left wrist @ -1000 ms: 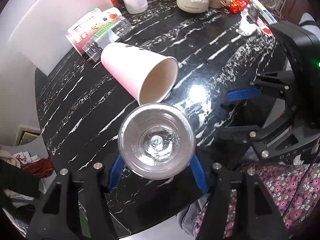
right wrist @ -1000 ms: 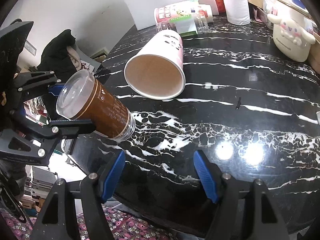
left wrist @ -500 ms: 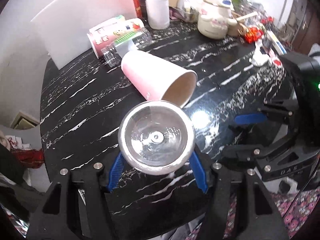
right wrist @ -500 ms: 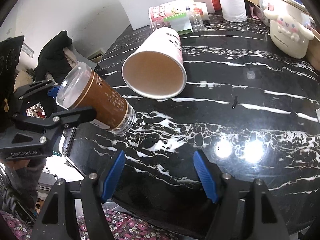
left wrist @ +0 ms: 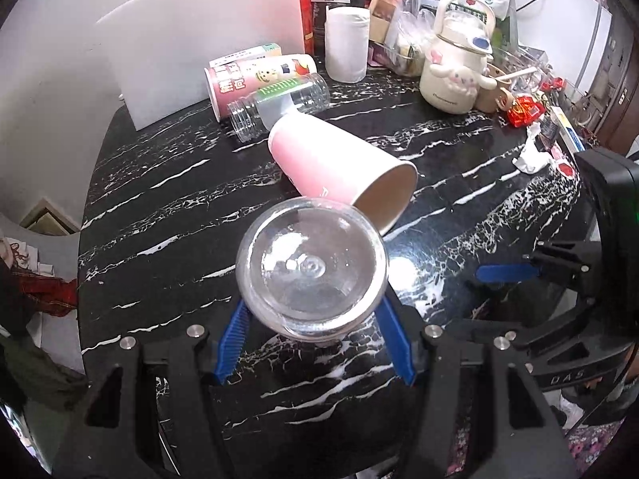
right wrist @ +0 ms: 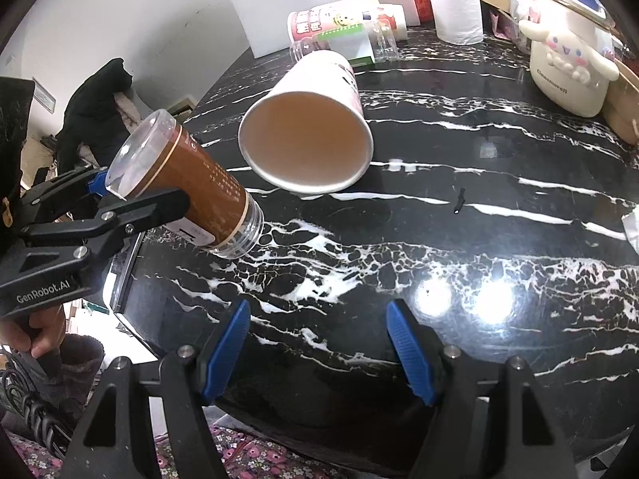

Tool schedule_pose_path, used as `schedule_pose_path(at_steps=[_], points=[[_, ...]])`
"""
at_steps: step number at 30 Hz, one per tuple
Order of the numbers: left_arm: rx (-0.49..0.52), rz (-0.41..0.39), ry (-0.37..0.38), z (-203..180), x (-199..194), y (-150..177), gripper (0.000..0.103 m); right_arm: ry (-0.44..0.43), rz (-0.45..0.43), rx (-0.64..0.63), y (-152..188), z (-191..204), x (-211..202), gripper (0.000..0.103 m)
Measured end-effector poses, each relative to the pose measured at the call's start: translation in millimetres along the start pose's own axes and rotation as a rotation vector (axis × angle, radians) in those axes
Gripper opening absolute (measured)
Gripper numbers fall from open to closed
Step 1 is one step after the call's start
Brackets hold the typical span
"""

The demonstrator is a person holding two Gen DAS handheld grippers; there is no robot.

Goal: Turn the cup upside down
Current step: 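Lower the jar onto the table standing on its end and open the left gripper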

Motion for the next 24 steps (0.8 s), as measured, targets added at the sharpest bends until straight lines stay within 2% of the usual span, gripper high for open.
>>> schedule_pose_path(at_steps=[5,13,19,24], points=[[-0.025,-0.020,-0.006,2.8,1.0,-0.7,0.059,0.035,-0.017,-0.008,-2.1,1.6,-2.1,0.071],[-0.042,-0.059,-0.036,2.3,2.3,-0.1,0.059,0.043,-0.017,-0.014,-4.8,1.7,-2.2,0.071],[-0.043,-0.057,-0.036,3.1,2.5,-0.9,0.059,0.043,-0.016,-0.014,-4.6,2.2,-2.0,0.071],[-0.033,-0.034,-0.066,3.4,7.8,0.3,0.064,0.044,-0.012,-0.019,-4.1,5.2,-0.7,0.071]])
Point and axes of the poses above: each gripper's, at about its wrist camera, not at the fingertips, and x roughly the way its jaws point, z to its left, y to its underside, the point moved 5 cm from there along x, roughly the way its jaws point, and after that the axes turned 1 degree about z, right-handed, at the moved point
